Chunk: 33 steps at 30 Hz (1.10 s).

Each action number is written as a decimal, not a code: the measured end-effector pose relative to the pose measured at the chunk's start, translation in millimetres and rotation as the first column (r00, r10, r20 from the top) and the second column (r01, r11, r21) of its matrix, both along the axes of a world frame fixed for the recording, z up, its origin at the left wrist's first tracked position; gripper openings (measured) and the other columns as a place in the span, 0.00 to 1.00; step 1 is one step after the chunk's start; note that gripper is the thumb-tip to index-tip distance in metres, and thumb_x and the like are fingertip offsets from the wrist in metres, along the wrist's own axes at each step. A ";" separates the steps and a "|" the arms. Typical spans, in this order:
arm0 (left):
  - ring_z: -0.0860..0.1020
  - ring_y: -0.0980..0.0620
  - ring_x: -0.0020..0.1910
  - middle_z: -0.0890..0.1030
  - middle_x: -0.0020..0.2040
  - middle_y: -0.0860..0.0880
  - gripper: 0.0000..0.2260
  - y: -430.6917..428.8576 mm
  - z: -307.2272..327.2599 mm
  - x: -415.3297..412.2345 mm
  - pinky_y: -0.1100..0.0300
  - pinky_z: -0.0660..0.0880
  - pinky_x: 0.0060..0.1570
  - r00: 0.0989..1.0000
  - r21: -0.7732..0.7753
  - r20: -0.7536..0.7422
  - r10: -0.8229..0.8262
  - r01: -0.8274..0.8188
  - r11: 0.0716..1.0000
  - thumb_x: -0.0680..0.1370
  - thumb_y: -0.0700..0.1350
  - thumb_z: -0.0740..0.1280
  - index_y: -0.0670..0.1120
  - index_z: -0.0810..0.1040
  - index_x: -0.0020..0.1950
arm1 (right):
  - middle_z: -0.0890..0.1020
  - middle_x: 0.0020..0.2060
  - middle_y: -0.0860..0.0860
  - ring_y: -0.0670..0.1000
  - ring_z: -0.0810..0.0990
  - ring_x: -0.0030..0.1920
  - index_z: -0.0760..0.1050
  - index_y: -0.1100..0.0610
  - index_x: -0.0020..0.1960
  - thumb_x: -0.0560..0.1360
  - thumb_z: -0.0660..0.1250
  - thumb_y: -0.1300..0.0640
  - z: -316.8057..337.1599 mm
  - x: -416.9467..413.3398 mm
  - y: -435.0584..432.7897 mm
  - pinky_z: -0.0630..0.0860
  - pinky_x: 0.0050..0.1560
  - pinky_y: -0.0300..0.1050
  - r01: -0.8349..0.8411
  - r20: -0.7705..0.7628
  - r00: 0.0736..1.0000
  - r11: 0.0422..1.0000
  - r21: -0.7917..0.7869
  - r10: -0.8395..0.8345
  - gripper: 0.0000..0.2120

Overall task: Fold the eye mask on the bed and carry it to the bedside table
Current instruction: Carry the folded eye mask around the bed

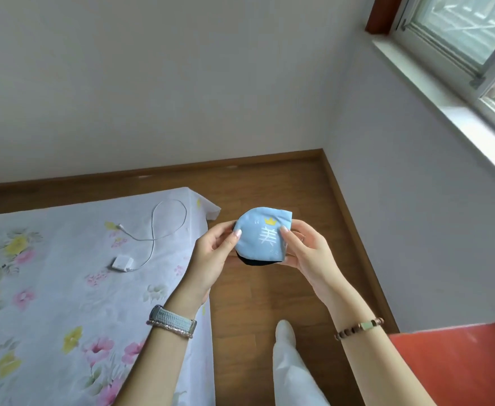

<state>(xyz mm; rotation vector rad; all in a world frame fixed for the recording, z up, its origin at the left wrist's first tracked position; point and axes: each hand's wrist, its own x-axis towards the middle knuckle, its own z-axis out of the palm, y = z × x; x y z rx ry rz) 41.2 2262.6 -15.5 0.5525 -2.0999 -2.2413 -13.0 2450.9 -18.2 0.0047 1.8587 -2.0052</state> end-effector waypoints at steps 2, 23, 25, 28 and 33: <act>0.81 0.47 0.60 0.84 0.59 0.47 0.12 5.2 1.1 -35.0 0.43 0.76 0.62 1.000 -0.002 -0.001 0.006 -0.006 1.000 0.80 0.45 0.65 0.45 0.80 0.62 | 0.87 0.51 0.52 0.52 0.87 0.52 0.79 0.54 0.58 0.79 0.67 0.52 0.2 -35.0 4.4 0.84 0.46 0.51 -0.008 -0.005 1.000 1.000 -0.005 0.008 0.10; 0.82 0.51 0.59 0.83 0.59 0.48 0.14 -20.3 -3.2 -276.7 0.51 0.82 0.51 0.998 0.036 0.007 0.069 -0.070 0.997 0.80 0.46 0.66 0.46 0.78 0.65 | 0.87 0.51 0.46 0.48 0.86 0.54 0.78 0.51 0.58 0.78 0.67 0.52 -9.9 -298.1 -22.4 0.84 0.44 0.44 -0.102 -0.021 0.995 0.995 0.008 0.102 0.10; 0.82 0.50 0.59 0.83 0.60 0.48 0.14 -30.4 -5.9 -301.8 0.50 0.82 0.52 0.998 0.040 0.004 0.059 -0.059 0.997 0.80 0.46 0.66 0.47 0.78 0.65 | 0.87 0.50 0.45 0.48 0.86 0.54 0.79 0.51 0.57 0.79 0.67 0.52 -11.9 -323.2 -31.4 0.83 0.42 0.43 -0.107 -0.024 0.994 0.994 0.007 0.107 0.09; 0.81 0.50 0.60 0.83 0.60 0.48 0.14 -48.5 -8.4 -341.7 0.50 0.82 0.52 0.998 0.040 -0.014 0.058 -0.058 0.998 0.80 0.47 0.66 0.47 0.78 0.65 | 0.87 0.50 0.44 0.48 0.86 0.53 0.79 0.50 0.57 0.78 0.67 0.52 -12.4 -365.4 -50.4 0.83 0.42 0.42 -0.113 -0.027 0.993 0.993 0.015 0.113 0.08; 0.81 0.47 0.60 0.82 0.60 0.47 0.15 -94.3 -7.3 -408.7 0.60 0.81 0.43 0.996 0.059 -0.013 0.086 -0.085 0.995 0.80 0.47 0.66 0.47 0.77 0.66 | 0.87 0.49 0.43 0.47 0.86 0.53 0.79 0.50 0.57 0.78 0.67 0.53 -7.0 -437.9 -99.0 0.83 0.42 0.42 -0.135 -0.024 0.991 0.991 0.023 0.135 0.08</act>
